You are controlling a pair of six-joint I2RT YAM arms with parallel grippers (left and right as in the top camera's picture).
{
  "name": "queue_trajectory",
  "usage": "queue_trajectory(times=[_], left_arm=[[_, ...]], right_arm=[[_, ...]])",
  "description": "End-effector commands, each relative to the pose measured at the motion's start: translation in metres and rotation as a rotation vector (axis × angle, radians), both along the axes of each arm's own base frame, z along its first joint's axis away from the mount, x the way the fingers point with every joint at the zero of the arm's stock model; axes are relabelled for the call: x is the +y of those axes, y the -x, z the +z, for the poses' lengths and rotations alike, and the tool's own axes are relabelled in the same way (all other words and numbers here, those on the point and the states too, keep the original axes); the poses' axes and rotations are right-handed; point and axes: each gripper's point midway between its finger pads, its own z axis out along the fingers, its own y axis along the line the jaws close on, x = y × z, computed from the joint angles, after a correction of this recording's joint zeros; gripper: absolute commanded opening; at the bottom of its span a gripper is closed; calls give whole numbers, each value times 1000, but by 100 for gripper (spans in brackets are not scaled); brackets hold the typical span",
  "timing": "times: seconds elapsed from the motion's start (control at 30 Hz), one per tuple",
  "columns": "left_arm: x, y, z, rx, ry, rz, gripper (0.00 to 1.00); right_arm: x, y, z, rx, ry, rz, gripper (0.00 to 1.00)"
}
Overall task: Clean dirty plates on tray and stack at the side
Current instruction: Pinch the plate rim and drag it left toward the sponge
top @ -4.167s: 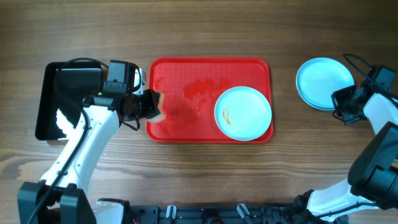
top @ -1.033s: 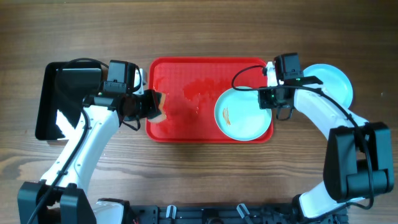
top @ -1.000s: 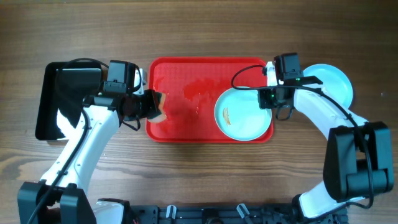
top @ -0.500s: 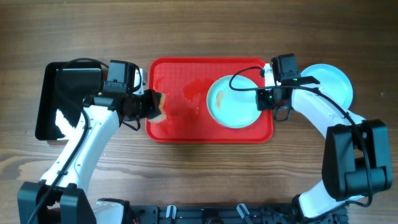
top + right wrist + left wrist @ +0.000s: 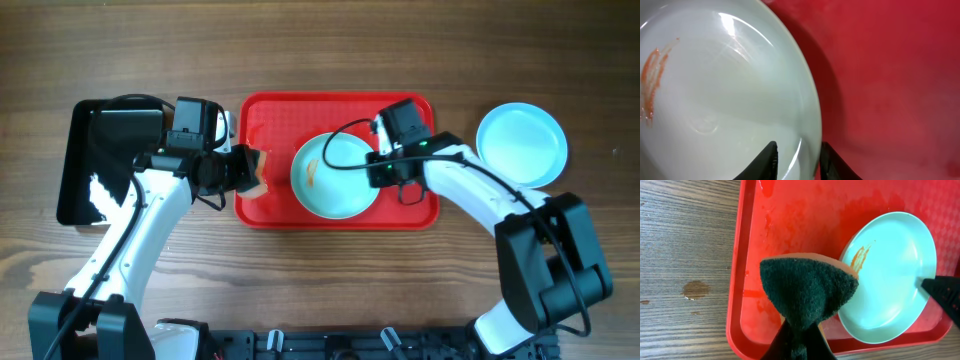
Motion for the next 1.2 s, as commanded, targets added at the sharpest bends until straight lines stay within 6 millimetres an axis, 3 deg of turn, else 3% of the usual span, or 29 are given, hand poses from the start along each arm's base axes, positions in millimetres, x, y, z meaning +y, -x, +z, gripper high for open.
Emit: queue_trajectory(times=[0.0, 0.27, 0.43, 0.63, 0.93, 1.03, 1.17], left_arm=[[-1, 1, -2, 8, 11, -16, 4], [-1, 1, -2, 8, 11, -16, 4], [-1, 1, -2, 7, 11, -16, 4], [-1, 0, -2, 5, 12, -16, 4], [-1, 0, -2, 5, 12, -16, 4], [-1, 0, -2, 5, 12, -16, 4], [-1, 0, -2, 5, 12, -16, 4]], right_arm=[[8, 5, -11, 14, 18, -24, 30], [-3, 17, -15, 79, 57, -112, 42], [0, 33, -17, 163, 25, -153, 42], [3, 33, -19, 199, -13, -272, 41], [1, 39, -39, 270, -6, -394, 21], [2, 35, -39, 251, -10, -395, 4], [6, 21, -36, 187, -25, -347, 4]])
